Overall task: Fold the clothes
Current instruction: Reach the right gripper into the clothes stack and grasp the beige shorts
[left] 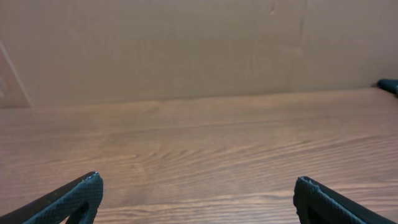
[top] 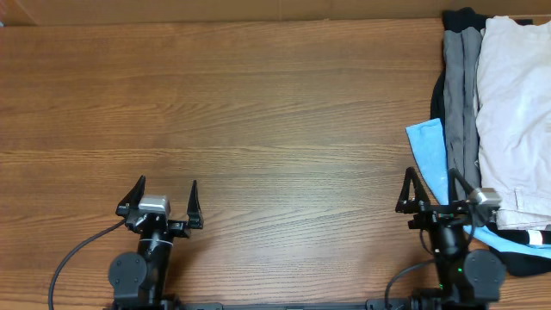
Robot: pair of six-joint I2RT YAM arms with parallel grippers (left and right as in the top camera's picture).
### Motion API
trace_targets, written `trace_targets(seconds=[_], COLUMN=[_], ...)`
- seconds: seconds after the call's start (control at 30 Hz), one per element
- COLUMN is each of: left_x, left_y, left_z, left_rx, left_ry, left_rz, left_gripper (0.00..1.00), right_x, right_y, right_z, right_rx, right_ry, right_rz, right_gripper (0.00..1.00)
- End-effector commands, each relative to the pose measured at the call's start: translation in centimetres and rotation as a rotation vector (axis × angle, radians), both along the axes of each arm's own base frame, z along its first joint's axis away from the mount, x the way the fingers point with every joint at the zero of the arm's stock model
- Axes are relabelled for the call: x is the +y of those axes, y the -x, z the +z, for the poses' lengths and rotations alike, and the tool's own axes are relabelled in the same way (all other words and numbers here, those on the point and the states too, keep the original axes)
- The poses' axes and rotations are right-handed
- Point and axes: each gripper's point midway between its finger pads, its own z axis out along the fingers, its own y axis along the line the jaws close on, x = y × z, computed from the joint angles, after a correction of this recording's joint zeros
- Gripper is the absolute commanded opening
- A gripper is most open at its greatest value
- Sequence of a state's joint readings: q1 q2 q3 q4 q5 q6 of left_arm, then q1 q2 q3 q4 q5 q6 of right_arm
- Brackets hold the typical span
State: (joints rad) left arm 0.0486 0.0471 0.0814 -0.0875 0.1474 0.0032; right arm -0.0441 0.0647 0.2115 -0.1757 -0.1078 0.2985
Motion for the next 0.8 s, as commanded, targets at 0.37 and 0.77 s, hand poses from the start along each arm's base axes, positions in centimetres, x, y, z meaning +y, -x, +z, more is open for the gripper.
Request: trace_targets(seconds=[0.37,0.77], left_x=[-3.4,-3.5], left_y=[-6.2,-14.6], left_z=[9.2,6.2], left_rx=[0.329,0.73], left_ry=[0.092,0.172], left_rz=[-0.217,-0.233], left_gripper=[1.0,1.0], right_x=[1.3,1.1], right_y=[-2.3,-7.5], right_z=[7.6,4.5], right_rx=[0.285,0.641], right_ry=[0.049,0.014], right_rz=[0.09,0.099], right_gripper=[1.0,1.0])
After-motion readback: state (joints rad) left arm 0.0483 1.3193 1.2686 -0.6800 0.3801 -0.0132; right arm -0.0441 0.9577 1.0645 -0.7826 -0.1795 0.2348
